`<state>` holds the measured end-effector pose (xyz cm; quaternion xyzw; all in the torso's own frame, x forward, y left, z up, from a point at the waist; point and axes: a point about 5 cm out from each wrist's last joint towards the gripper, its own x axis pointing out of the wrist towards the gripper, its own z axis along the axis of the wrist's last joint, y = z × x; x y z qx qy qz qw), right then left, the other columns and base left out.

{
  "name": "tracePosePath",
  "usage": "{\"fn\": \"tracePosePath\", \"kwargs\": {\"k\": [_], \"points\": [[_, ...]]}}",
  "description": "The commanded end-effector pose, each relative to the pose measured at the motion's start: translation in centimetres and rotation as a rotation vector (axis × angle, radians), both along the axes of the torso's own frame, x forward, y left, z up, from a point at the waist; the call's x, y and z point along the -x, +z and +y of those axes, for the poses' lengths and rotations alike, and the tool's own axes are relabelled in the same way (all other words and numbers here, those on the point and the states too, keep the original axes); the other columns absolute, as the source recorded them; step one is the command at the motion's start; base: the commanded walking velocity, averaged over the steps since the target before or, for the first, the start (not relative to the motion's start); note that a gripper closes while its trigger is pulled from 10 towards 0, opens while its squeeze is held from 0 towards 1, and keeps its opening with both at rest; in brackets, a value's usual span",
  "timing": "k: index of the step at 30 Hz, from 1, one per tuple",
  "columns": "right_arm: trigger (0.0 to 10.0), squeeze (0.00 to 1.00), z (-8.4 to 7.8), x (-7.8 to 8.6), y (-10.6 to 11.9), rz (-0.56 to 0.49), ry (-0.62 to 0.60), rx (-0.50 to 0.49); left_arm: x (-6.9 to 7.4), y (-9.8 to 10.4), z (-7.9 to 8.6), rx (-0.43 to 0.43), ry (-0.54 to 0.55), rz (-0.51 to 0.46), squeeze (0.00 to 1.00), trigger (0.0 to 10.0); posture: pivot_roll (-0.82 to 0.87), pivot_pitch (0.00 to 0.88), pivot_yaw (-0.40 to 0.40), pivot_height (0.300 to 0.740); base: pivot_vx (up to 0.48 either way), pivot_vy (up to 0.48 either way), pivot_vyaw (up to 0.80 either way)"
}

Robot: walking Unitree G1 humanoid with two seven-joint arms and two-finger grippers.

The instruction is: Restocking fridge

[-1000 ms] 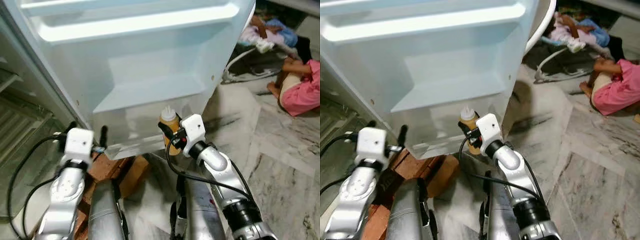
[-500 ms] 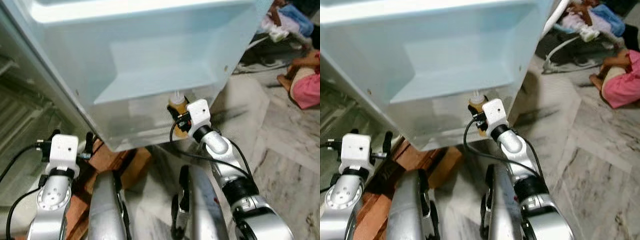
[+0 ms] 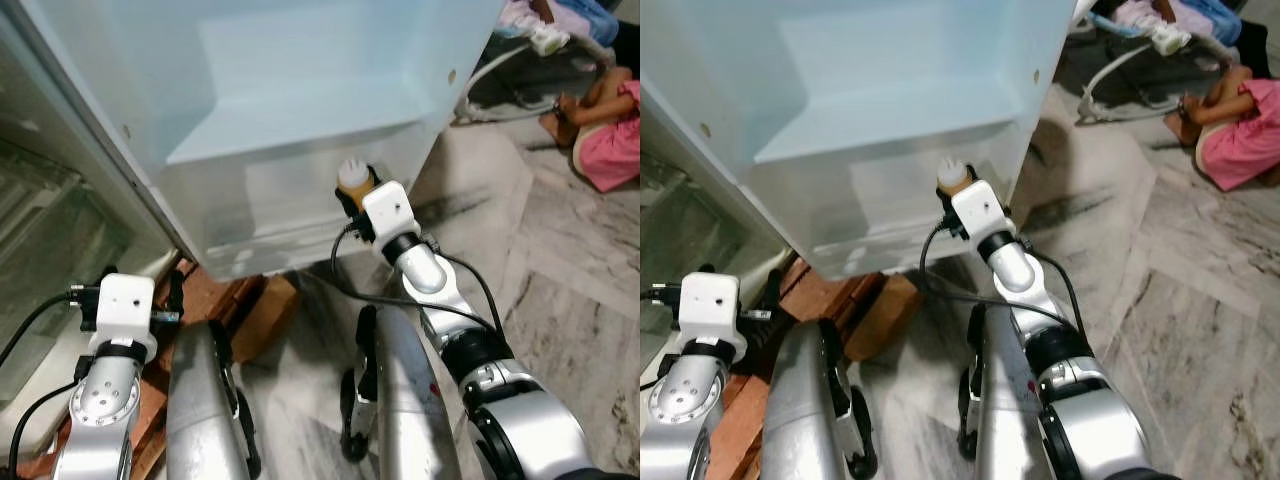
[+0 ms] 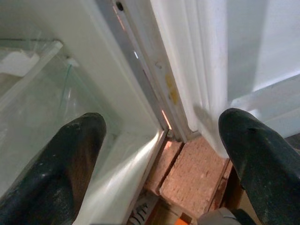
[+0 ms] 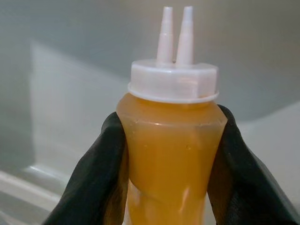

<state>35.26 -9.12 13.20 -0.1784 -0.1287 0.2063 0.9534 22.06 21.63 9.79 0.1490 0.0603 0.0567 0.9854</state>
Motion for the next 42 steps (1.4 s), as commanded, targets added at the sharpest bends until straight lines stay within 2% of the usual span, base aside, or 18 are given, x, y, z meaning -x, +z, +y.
{"fn": "tracePosePath", "kwargs": {"k": [1,3,5,12,18,20,21,22,24,30,36,42], "points": [[10.0,0.00,0.4,-0.3,1.1,-0.062,0.003,0.002,0.5,-0.2,0.3,-0.002,0.012,0.017,0.00,10.0,0.15,0.297,-0.025,0.511,0.000,0.000,0.00],[10.0,0.00,0.6,-0.6,2.0,-0.091,-0.002,-0.029,0.5,-0.1,0.2,-0.005,0.005,0.018,0.00,10.0,0.15,0.296,-0.024,0.511,0.000,0.000,0.00],[10.0,0.00,1.1,-0.6,3.1,-0.174,0.006,-0.019,0.5,0.0,0.1,-0.008,0.000,0.019,0.00,10.0,0.16,0.295,-0.020,0.511,0.000,0.000,0.00],[10.0,0.00,2.6,-0.2,4.5,-0.276,0.082,-0.024,0.4,0.2,0.2,-0.014,-0.007,0.019,0.00,10.0,0.16,0.301,-0.009,0.511,0.000,0.000,0.00],[10.0,0.00,3.0,-0.2,4.9,-0.307,0.089,-0.011,0.3,0.2,0.2,-0.015,-0.010,0.022,0.00,10.0,0.16,0.300,-0.009,0.511,0.000,0.000,0.00],[10.0,0.00,2.6,0.0,3.5,-0.284,0.081,0.064,0.1,0.4,-0.1,-0.013,-0.017,0.014,0.00,10.0,0.17,0.303,-0.007,0.511,0.000,0.000,0.00],[10.0,0.00,2.6,0.0,3.5,-0.284,0.081,0.064,0.1,0.4,-0.1,-0.013,-0.017,0.014,0.00,10.0,0.17,0.303,-0.007,0.511,0.000,0.000,0.00],[10.0,0.00,2.3,0.3,1.6,-0.261,0.071,0.162,-0.2,0.8,-0.6,-0.012,-0.031,0.000,0.00,10.0,0.18,0.304,-0.006,0.511,0.000,0.000,0.00],[10.0,0.00,2.3,0.3,1.6,-0.261,0.071,0.162,-0.2,0.8,-0.6,-0.012,-0.031,0.000,0.00,10.0,0.18,0.304,-0.006,0.511,0.000,0.000,0.00],[10.0,0.00,2.4,0.7,-0.5,-0.237,0.057,0.278,-0.5,1.0,-0.6,-0.019,-0.036,-0.007,0.00,10.0,0.19,0.307,-0.001,0.511,0.000,0.000,0.00],[10.0,0.00,2.5,0.9,-1.2,-0.223,0.064,0.302,-0.3,1.2,-0.5,-0.030,-0.040,-0.013,0.00,10.0,0.20,0.318,0.000,0.511,0.000,0.000,0.00],[10.0,0.00,2.1,1.2,-2.6,-0.109,0.048,0.257,0.1,1.4,-0.5,-0.042,-0.049,-0.011,0.00,10.0,0.21,0.337,0.007,0.511,0.000,0.000,0.00]]}}
